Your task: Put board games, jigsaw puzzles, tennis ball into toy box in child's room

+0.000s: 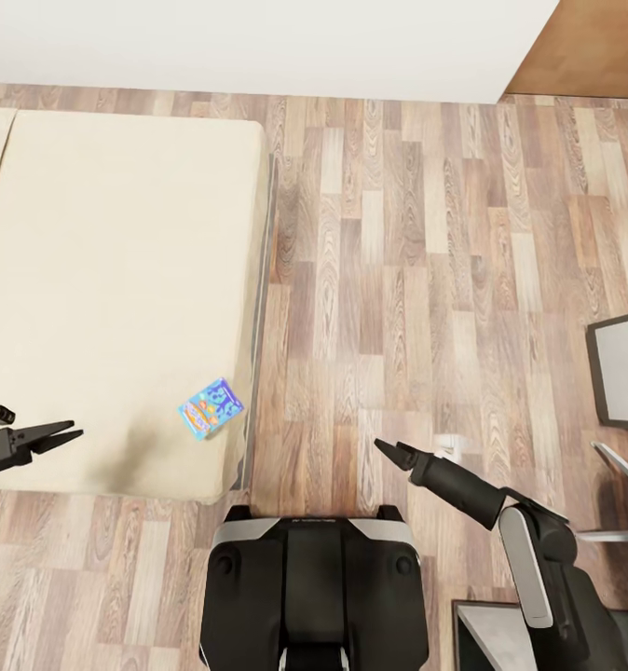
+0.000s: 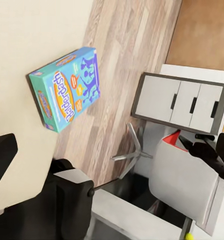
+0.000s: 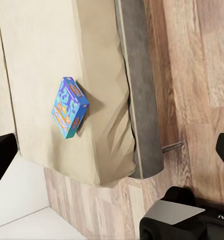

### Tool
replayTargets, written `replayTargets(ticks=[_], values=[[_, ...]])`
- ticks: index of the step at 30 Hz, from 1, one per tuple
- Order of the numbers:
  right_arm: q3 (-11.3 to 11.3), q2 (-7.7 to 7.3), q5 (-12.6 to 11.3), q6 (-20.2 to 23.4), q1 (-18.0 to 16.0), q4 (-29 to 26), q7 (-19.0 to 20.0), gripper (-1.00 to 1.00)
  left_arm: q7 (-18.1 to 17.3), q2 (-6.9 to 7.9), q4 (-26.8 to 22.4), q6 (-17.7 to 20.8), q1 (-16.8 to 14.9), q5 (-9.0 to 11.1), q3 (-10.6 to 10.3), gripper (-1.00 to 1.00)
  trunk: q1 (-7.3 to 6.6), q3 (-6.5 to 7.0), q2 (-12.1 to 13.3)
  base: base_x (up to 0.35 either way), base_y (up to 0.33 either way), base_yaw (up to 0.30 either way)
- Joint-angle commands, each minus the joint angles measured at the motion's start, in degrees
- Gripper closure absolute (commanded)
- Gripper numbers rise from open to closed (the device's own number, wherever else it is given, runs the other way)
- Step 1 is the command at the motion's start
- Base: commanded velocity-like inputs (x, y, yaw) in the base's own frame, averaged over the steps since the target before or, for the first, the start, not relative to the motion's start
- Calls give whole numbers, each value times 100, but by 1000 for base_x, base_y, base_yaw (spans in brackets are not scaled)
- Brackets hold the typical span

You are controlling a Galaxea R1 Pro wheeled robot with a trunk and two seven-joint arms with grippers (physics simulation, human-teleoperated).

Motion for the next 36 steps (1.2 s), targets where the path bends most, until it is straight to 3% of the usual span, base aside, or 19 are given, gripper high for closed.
replayTargets(ticks=[1,36], values=[[16,17,-8,29,-3,-1,15,-100,-20,5,-3,62,10,4,-5,-100,4,4,-8,0,0,0],[66,-16,-69,38,50,2,30,-100,-20,12,10,55,54,-1,-7,-100,4,328,-8,0,0,0]])
